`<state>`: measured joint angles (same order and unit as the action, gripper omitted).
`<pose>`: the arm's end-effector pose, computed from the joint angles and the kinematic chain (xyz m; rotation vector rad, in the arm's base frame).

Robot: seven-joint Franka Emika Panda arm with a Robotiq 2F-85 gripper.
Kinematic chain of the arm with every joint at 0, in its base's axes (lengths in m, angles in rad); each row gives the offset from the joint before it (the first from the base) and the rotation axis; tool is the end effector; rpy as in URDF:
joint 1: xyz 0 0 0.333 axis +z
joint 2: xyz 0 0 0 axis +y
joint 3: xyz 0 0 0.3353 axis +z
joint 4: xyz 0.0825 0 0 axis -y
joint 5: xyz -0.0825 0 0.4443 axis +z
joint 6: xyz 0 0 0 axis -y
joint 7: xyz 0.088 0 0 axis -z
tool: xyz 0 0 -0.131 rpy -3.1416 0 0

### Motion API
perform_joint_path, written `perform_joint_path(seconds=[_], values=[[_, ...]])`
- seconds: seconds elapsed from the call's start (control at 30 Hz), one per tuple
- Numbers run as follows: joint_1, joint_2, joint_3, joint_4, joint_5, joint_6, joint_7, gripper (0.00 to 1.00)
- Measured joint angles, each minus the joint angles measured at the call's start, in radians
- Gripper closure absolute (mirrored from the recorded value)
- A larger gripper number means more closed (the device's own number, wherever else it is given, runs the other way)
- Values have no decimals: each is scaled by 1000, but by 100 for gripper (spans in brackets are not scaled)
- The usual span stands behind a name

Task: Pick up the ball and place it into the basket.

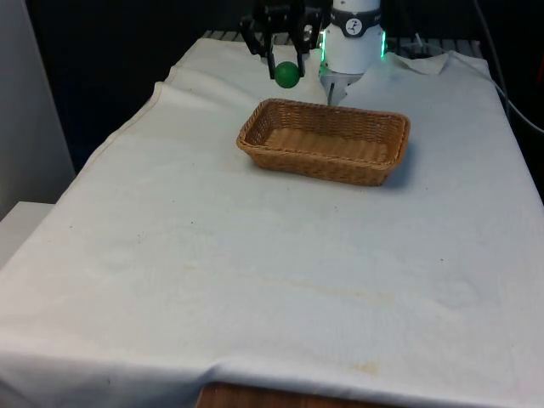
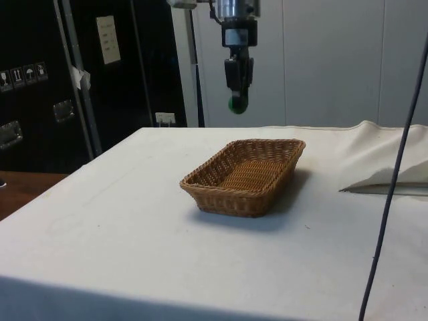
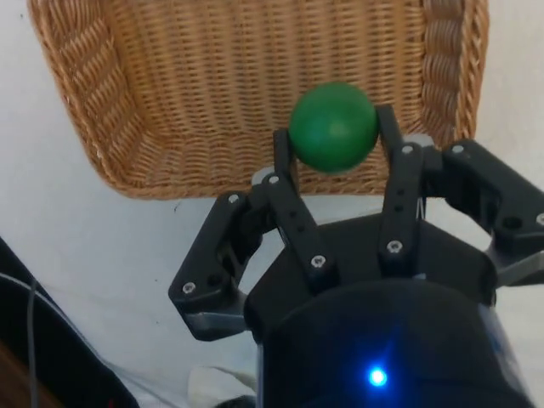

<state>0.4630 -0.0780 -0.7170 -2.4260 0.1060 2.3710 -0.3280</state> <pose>0.5058 -0.1247 0.2823 -3.0217 0.0009 -0.0569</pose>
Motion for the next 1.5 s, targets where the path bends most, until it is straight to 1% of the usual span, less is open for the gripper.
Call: perform_joint_path(seconds=[0.1, 0.13, 0.17, 0.27, 0.3, 0.4, 0.43, 0.6, 0.63, 0.7, 0.8, 0.83, 0.87, 0.9, 0.93, 0.97, 1.1, 1.13, 1.23, 1.5], values=[[0, -16, 7, -29, -11, 14, 12, 100], [0, -16, 7, -29, -11, 14, 12, 100], [0, -25, 11, -51, -14, 25, 19, 100], [0, -33, 17, -89, -14, 54, 26, 100], [0, -33, 22, -116, -14, 83, 30, 100], [0, -33, 26, -128, -14, 96, 34, 100], [0, -30, 34, -148, -14, 121, 43, 100], [0, -10, 55, -188, -8, 181, 61, 100], [0, 3, 65, -200, 0, 206, 65, 100], [0, 3, 65, -200, 0, 206, 65, 100], [0, 25, 82, -211, 21, 236, 66, 100], [0, 42, 94, -218, 37, 258, 66, 100], [0, 42, 94, -218, 37, 258, 66, 100], [0, 51, 100, -222, 46, 269, 66, 100], [0, 71, 112, -227, 66, 289, 66, 100], [0, 71, 112, -227, 66, 289, 66, 100], [0, 117, 134, -228, 109, 323, 66, 100], [0, 138, 146, -228, 130, 337, 66, 100], [0, 164, 165, -227, 157, 357, 66, 100], [0, 167, 169, -223, 162, 359, 64, 100]])
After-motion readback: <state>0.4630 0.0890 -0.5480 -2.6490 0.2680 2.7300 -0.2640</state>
